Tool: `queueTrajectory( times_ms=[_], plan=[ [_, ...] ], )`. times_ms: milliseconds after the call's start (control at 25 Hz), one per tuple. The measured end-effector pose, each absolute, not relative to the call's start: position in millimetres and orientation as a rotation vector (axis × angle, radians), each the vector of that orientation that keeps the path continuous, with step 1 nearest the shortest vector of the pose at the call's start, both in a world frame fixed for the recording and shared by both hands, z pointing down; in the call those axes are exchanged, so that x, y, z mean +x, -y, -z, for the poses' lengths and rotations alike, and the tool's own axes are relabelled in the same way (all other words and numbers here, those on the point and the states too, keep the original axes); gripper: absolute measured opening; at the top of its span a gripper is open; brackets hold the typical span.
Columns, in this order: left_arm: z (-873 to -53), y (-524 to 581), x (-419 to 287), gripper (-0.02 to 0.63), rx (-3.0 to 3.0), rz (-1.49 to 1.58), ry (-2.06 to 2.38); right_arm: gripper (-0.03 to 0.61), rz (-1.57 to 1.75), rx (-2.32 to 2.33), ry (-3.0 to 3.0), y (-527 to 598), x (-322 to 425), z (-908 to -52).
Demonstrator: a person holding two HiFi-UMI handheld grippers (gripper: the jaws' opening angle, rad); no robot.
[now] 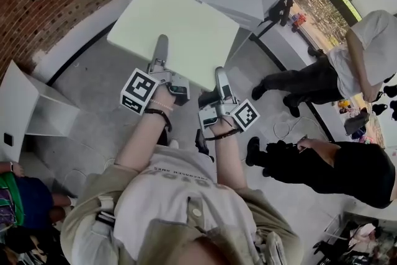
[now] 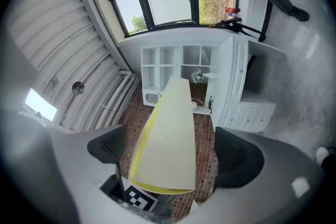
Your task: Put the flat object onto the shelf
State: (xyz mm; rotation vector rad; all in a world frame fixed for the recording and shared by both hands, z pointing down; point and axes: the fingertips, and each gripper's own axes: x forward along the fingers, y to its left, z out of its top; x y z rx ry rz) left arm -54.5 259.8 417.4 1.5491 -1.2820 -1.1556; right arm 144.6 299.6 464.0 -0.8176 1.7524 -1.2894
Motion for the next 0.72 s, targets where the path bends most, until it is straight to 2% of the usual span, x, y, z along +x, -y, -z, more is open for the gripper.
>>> queueTrajectory(
  times_ms=[160,200,280,320,560,720],
  plan=[
    [-424.8,-254.7,-46.6,0.295,1.568,1.13,1.272,0.483,1.326,-0.793,-1.755,-294.3,129.9,-472.4],
    [-425.8,-251.6,-45.9,0.295,1.582,1.122,1.275,0.463,1.327,-0.804,-1.763,-291.0,126.9,-474.6],
    [-427.2,-243.5,-44.3,0.296,1.605,1.112,1.274,0.378,1.327,-0.827,-1.754,-281.4,124.7,-478.3],
    [-427.7,-238.5,-43.2,0.296,1.612,1.109,1.269,0.367,1.324,-0.833,-1.743,-275.9,125.3,-479.5],
    [-425.9,-194.8,-39.9,0.335,1.697,1.093,1.146,0.345,1.268,-0.867,-1.783,-233.6,126.5,-477.3],
    [-422.5,-168.7,-22.0,0.373,1.888,0.964,1.013,0.336,1.203,-0.864,-1.8,-198.4,140.3,-464.7]
  ],
)
